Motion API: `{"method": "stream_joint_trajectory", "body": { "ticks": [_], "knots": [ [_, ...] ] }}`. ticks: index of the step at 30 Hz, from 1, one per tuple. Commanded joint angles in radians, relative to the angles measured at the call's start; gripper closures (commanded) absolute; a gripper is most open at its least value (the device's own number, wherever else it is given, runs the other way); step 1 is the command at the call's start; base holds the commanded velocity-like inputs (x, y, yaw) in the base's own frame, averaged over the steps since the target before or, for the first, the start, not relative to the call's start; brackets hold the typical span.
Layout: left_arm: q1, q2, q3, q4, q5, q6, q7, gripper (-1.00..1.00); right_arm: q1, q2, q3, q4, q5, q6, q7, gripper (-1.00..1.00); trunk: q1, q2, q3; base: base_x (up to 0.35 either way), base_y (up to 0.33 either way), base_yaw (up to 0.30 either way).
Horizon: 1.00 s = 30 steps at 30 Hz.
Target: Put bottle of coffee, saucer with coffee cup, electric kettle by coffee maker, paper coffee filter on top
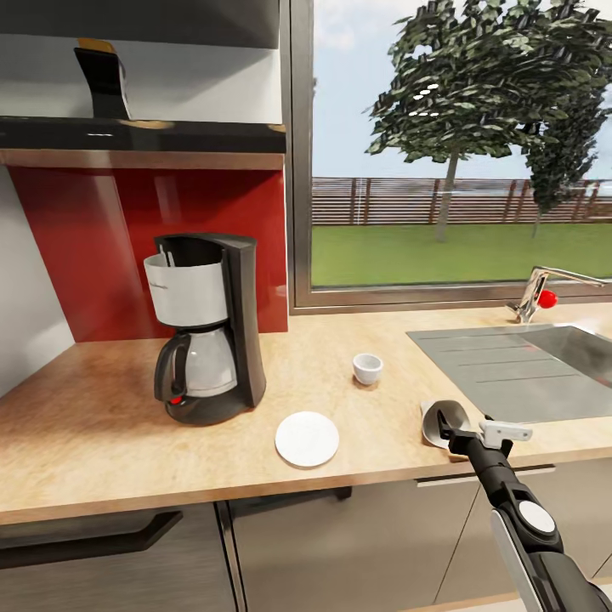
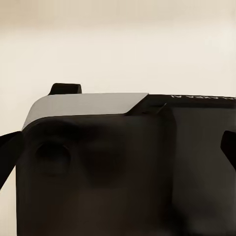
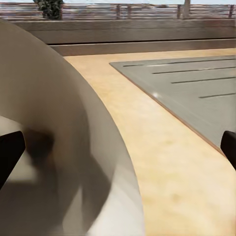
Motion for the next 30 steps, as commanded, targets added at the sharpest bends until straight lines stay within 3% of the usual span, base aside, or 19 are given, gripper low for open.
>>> {"method": "stream_joint_trajectory", "body": {
  "ticks": [1,30],
  "knots": [
    [0.0,0.0,0.003,0.0,0.001,-0.001,0.001,-1.0,0.0,0.0,0.0,-0.001,-0.01,0.002,0.001,-1.0,0.0,-0.001,-0.001,0.0,0.0,0.0],
    [0.0,0.0,0.003,0.0,0.001,-0.001,0.001,-1.0,0.0,0.0,0.0,-0.001,-0.01,0.002,0.002,-1.0,0.0,-0.001,-0.001,0.008,0.0,0.0]
  ]
}}
